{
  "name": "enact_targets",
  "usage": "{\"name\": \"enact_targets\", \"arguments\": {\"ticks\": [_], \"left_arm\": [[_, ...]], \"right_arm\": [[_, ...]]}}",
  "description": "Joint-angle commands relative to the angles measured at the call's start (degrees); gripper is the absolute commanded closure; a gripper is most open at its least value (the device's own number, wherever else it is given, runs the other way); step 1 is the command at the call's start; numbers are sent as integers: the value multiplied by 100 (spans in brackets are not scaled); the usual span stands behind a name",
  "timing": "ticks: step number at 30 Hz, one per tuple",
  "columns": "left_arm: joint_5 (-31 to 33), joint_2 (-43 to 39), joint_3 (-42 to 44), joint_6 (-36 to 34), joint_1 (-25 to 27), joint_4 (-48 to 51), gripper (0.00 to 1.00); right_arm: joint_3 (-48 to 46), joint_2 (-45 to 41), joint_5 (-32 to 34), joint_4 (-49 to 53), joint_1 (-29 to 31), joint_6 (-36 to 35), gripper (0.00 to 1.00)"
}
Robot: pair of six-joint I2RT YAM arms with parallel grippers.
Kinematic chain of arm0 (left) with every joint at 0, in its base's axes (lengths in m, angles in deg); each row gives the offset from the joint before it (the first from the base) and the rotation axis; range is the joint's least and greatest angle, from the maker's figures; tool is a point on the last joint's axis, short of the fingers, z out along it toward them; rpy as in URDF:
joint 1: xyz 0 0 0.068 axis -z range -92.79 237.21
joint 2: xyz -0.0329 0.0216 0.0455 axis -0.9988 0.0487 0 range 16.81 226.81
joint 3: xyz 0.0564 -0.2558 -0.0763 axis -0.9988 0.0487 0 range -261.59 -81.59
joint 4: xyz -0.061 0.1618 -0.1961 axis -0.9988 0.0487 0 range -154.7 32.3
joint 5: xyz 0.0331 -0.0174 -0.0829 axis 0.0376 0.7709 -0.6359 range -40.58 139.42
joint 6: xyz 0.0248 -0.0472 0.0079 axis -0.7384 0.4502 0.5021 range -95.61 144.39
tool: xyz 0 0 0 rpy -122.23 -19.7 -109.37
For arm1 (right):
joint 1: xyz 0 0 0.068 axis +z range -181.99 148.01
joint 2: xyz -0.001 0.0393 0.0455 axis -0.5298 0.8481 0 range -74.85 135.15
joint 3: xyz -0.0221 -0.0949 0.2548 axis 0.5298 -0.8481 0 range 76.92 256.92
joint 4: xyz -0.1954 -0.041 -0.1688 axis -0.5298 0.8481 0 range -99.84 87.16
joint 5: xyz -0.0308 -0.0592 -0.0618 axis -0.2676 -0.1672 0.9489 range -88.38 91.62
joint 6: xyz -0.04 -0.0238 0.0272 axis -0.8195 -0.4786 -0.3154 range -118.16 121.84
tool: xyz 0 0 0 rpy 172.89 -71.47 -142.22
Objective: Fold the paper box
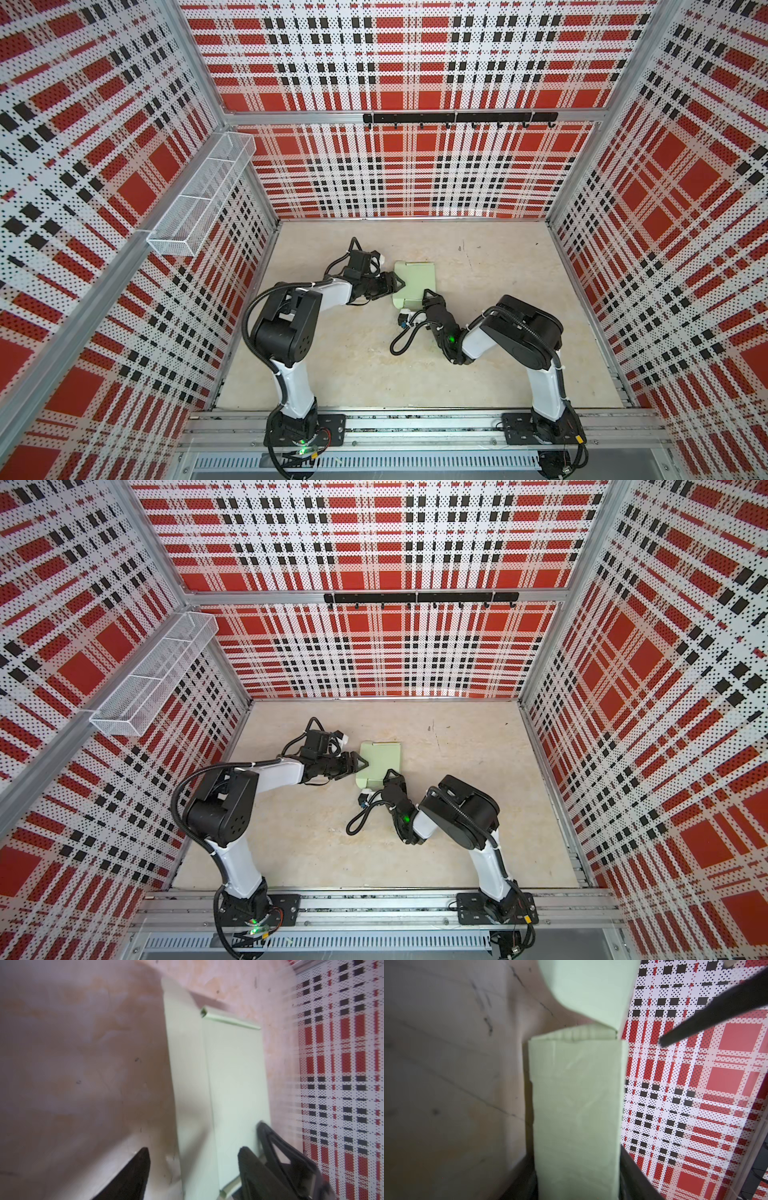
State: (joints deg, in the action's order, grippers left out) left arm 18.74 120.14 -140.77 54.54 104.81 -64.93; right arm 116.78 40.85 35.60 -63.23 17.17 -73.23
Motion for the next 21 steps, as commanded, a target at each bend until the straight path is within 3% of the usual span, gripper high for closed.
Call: {"name": "enact_targets", "arguments": {"ticks": [1,7,12,16,21], "left_arm": [[50,-942,35,-439,-338,-101,24],[-344,-1718,72,-514,-1276,-241,20],[-317,-1934,240,-951,-1959,-261,19],[-475,-1964,482,-1105,-2118,-633,18],[-982,-1872,728,-1605,-1908,-1188,17]], "right_arm": [[-96,-538,-397,185,26,698,48],[-1,-1599,-1667,1772,-98,2639,52],[-14,-2235,-2386,1947,-351,3913,52],[-113,-2683,-3267,1761,-706,4952,53],[-366,-3089,-4099,1259,-1163,6021,55]]}}
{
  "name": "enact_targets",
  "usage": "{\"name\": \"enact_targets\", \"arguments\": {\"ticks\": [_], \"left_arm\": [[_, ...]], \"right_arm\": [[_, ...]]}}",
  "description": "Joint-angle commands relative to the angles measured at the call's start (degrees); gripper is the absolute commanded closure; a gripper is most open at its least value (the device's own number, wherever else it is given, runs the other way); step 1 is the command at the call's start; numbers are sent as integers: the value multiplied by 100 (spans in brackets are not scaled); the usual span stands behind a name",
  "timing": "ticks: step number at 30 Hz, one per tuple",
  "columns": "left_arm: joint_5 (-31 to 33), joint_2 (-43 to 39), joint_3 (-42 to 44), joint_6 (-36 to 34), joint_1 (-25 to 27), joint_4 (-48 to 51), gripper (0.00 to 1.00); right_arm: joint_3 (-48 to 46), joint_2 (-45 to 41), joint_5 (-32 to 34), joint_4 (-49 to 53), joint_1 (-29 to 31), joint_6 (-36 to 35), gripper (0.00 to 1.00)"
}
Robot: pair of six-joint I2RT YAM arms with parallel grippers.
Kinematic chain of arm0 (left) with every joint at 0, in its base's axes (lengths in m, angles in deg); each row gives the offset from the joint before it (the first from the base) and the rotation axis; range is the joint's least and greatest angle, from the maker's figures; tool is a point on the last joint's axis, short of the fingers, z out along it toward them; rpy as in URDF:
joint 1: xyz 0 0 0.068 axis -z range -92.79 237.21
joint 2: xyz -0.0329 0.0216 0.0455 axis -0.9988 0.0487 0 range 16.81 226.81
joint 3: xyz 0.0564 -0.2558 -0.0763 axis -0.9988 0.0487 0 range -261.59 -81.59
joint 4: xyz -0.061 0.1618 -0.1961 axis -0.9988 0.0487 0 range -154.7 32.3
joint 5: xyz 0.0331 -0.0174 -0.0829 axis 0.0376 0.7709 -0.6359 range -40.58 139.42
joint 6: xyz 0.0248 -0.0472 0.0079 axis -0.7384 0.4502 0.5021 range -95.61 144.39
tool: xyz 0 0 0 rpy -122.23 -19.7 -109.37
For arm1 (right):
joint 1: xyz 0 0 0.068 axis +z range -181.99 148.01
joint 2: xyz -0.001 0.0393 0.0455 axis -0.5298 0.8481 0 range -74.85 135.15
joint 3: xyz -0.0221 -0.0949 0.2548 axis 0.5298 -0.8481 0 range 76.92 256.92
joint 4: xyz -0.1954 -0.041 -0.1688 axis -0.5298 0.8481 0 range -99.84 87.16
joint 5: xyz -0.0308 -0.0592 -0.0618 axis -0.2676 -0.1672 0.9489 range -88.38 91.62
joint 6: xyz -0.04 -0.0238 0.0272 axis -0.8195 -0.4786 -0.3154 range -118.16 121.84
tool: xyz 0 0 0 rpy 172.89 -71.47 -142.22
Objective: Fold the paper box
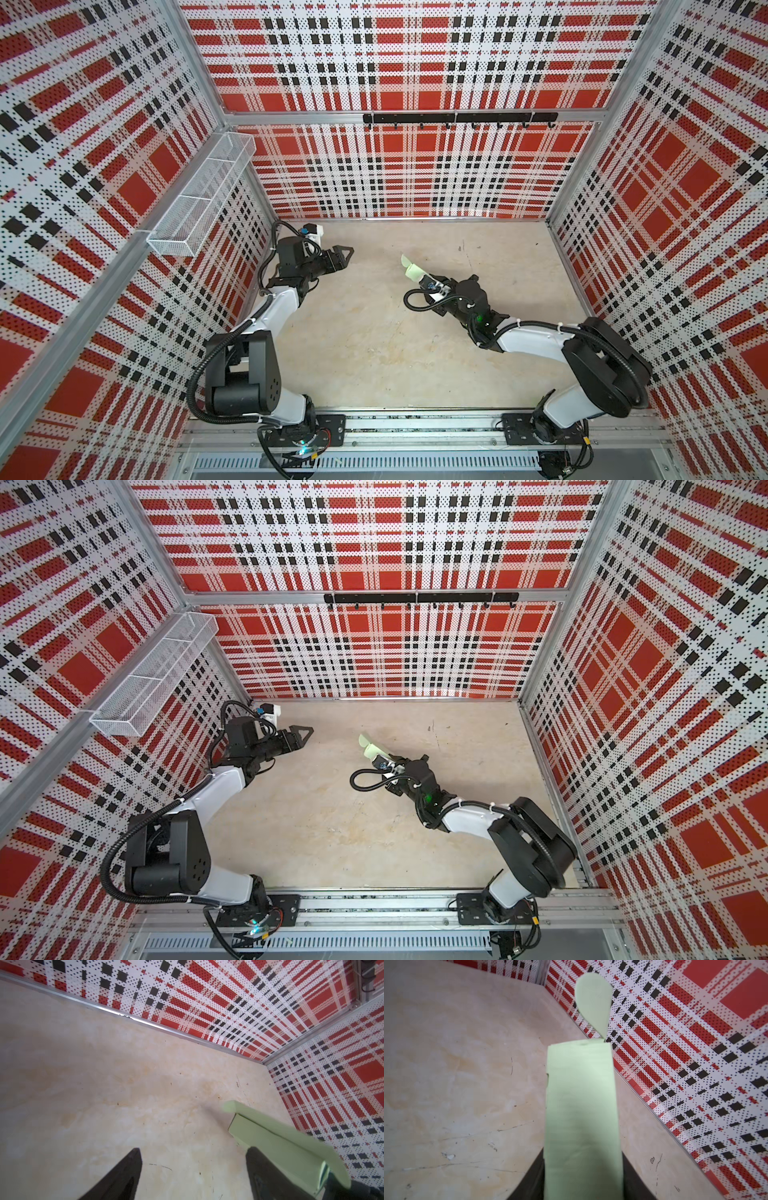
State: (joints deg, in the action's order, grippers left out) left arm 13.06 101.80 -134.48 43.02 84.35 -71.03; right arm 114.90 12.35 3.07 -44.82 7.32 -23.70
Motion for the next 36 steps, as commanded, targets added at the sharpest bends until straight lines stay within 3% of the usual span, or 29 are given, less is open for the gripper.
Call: {"name": "enact_targets", "arguments": {"ticks": [1,8,16,28,36], "left_arm": [[-530,-13,163,-584,211,-695,17],[-1766,192,873,-619,656,-2640,9],[-2266,360,920,145,845,-4044,4],[-2552,588,519,1419,1214,-5241,0],[-2687,529,198,2259,1371,-5701,18]], "right_arm": [[-231,-292,-1028,-722,-273,1272,55],[-575,-397,-2471,-2276,-908,3038,55],[-580,86,-3509,-4632,-1426,5264,56],[-19,131,-4009,-4645,-1426,6031,53],[131,179,-4119,-4640,-1426,6254,53]]}}
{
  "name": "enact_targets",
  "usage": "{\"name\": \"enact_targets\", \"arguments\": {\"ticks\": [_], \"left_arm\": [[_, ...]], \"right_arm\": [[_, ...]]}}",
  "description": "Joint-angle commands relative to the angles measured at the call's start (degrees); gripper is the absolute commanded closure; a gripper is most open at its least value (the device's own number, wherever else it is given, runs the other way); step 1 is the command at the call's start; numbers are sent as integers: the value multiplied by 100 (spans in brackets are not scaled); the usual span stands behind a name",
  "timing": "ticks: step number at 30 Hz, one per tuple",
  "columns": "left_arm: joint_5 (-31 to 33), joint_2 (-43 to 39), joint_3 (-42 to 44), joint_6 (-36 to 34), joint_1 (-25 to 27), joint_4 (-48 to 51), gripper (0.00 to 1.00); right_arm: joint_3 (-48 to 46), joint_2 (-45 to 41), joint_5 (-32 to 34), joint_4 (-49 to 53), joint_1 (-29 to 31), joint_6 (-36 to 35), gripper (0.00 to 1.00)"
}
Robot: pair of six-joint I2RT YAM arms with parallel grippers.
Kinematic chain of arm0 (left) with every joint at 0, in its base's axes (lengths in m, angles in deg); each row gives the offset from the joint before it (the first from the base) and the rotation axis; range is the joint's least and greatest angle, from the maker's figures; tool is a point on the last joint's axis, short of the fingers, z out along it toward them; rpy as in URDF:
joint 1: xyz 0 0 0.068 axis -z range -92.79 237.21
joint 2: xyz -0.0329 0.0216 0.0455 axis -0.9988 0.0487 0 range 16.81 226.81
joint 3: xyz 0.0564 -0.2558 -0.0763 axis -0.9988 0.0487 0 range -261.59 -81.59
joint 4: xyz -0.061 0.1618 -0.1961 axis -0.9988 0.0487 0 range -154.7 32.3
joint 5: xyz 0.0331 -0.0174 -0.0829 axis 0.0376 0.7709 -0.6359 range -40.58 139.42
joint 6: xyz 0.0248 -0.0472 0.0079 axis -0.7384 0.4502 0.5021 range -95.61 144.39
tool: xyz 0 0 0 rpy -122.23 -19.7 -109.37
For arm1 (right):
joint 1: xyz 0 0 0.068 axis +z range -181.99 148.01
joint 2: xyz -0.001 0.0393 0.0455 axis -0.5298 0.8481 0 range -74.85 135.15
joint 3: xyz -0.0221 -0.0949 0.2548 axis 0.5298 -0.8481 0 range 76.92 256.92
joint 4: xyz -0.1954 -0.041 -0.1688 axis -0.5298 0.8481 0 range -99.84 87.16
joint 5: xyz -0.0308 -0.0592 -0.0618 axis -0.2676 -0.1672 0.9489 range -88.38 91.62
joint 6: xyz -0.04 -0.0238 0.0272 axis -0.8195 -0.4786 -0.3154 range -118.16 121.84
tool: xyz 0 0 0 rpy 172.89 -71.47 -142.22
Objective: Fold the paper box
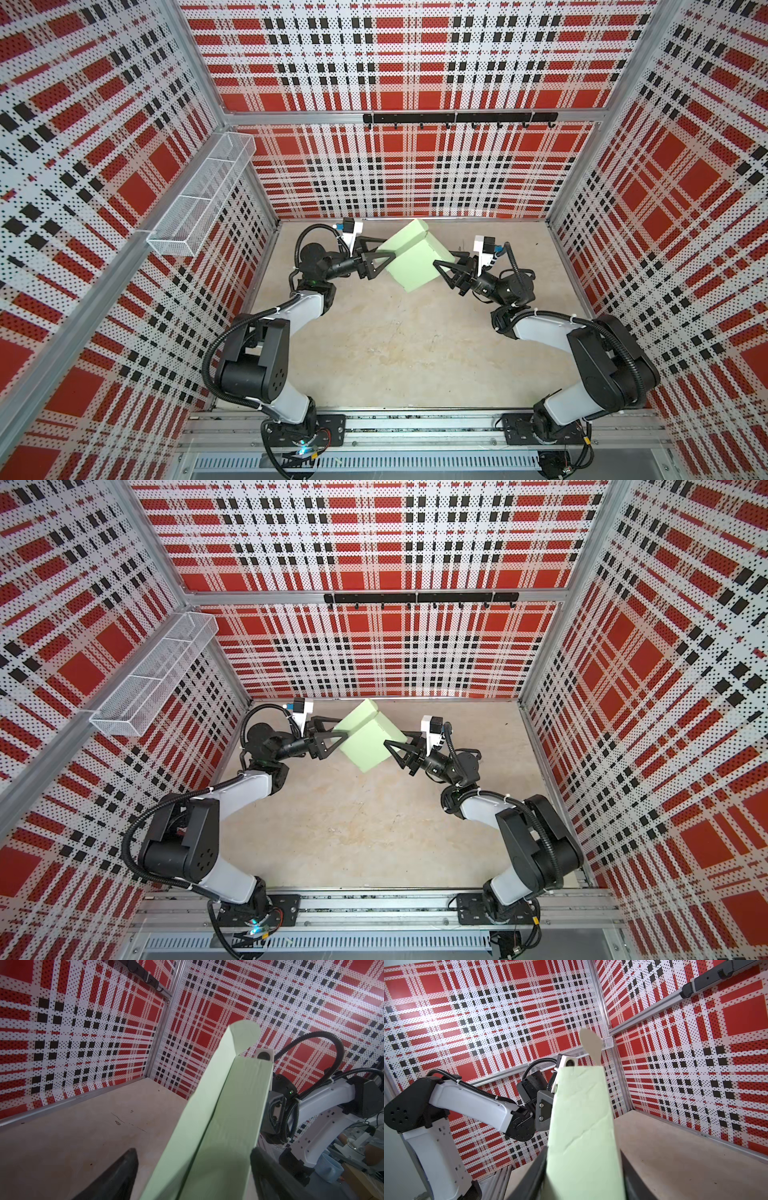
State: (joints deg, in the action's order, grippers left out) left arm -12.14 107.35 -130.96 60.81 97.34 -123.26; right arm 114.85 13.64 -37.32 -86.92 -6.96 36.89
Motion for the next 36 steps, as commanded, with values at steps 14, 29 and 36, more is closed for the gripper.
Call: {"name": "enact_targets", "arguments": {"ticks": [14,29,36], "left_arm": [[-770,64,-26,-305,266,73,15],[-1455,96,-99,-805,540,592,20],[-1464,69,-185,-786,575,816,43]], "right_arm": [[256,337,-370,-436,-11,360,65],[606,440,-1195,-432,-29,790,64],[643,536,-1147,-424,-39,732,63]]}}
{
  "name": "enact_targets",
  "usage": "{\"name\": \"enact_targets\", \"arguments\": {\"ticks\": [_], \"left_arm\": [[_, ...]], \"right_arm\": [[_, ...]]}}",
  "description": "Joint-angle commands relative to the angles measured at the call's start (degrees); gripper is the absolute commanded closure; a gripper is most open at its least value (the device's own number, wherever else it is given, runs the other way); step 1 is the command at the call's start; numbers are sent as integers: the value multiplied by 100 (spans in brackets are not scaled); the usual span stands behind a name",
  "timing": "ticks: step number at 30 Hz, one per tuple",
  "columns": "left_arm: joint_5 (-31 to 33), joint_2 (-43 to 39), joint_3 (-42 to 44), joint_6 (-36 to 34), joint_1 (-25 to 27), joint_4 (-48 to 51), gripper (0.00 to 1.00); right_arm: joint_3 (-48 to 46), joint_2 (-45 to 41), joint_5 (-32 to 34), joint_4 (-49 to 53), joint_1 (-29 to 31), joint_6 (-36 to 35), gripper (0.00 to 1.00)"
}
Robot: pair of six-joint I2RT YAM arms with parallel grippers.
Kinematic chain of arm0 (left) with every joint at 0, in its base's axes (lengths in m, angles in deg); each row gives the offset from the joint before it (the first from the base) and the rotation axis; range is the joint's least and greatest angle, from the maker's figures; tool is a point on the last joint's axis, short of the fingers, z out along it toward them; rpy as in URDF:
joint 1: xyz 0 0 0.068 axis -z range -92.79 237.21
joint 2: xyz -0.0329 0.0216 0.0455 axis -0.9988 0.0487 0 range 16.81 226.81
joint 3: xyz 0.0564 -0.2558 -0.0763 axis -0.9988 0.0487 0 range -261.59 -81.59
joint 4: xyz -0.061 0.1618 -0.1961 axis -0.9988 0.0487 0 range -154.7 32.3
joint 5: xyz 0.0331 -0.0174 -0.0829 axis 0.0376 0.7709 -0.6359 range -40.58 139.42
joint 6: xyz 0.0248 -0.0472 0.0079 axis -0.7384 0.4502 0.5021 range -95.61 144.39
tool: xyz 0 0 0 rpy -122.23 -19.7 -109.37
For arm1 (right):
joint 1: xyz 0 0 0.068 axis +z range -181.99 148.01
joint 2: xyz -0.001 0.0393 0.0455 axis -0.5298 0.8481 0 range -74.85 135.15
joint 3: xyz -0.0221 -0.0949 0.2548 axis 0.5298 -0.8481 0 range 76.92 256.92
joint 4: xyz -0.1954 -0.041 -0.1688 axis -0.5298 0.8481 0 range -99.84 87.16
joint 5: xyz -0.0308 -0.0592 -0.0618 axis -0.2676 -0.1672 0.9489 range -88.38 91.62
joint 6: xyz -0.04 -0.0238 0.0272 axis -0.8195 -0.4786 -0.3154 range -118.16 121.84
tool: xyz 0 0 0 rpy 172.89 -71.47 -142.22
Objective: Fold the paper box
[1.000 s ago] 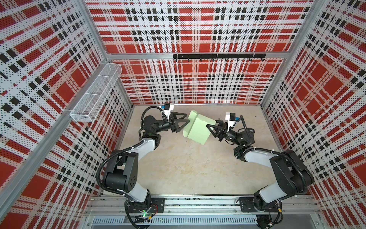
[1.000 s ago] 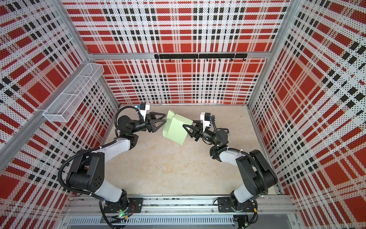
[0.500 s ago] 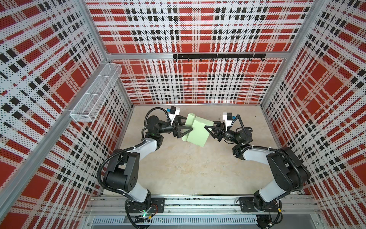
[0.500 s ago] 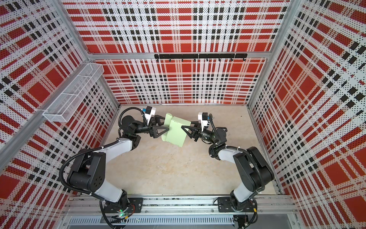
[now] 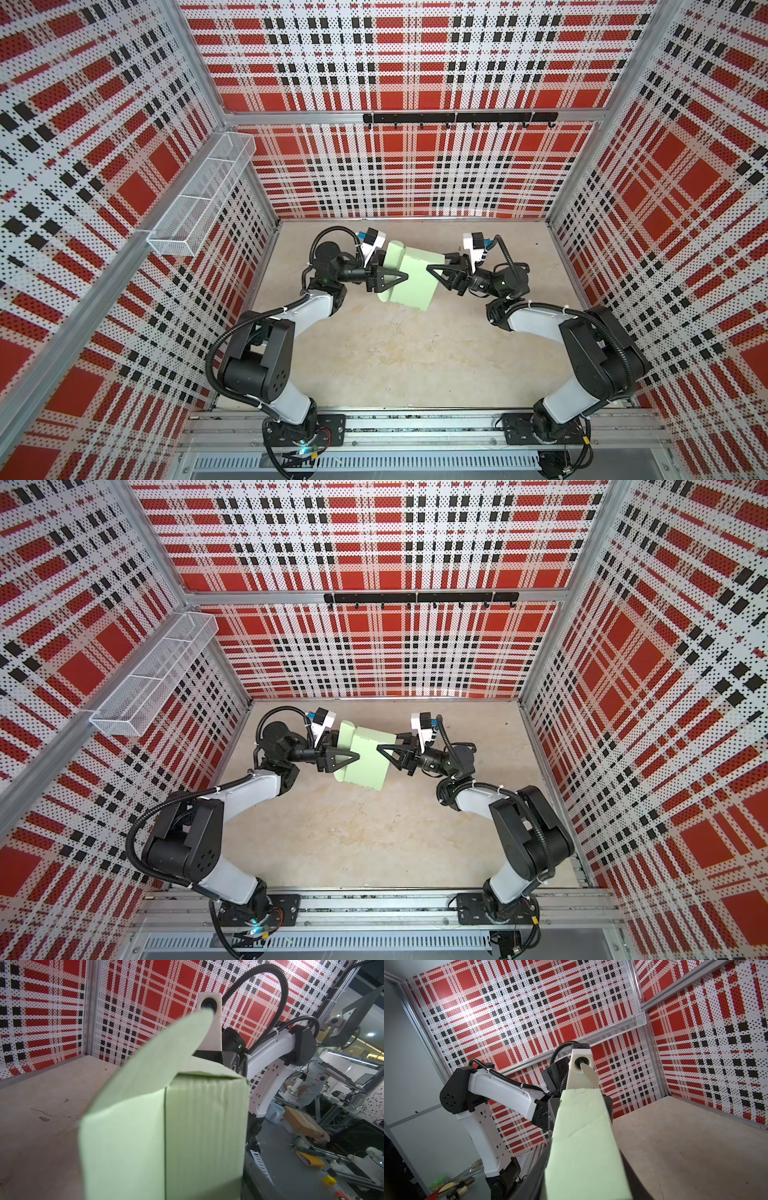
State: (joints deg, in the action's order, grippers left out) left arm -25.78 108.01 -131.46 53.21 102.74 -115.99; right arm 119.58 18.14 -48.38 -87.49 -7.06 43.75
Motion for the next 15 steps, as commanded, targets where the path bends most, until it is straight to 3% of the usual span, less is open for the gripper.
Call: {"name": "enact_targets", "arguments": {"ticks": [1,7,15], "left_arm": [[-100,-5,-145,-25,41,96,46],[-99,12,-169,-77,25,176,55],[15,21,-164,-444,-67,577,56]], "right_arm": [[173,95,-40,-374,-31,47,63],[156,123,-21,-378,-65,28,57],[-166,10,248,-368,-281,-64,34]]}}
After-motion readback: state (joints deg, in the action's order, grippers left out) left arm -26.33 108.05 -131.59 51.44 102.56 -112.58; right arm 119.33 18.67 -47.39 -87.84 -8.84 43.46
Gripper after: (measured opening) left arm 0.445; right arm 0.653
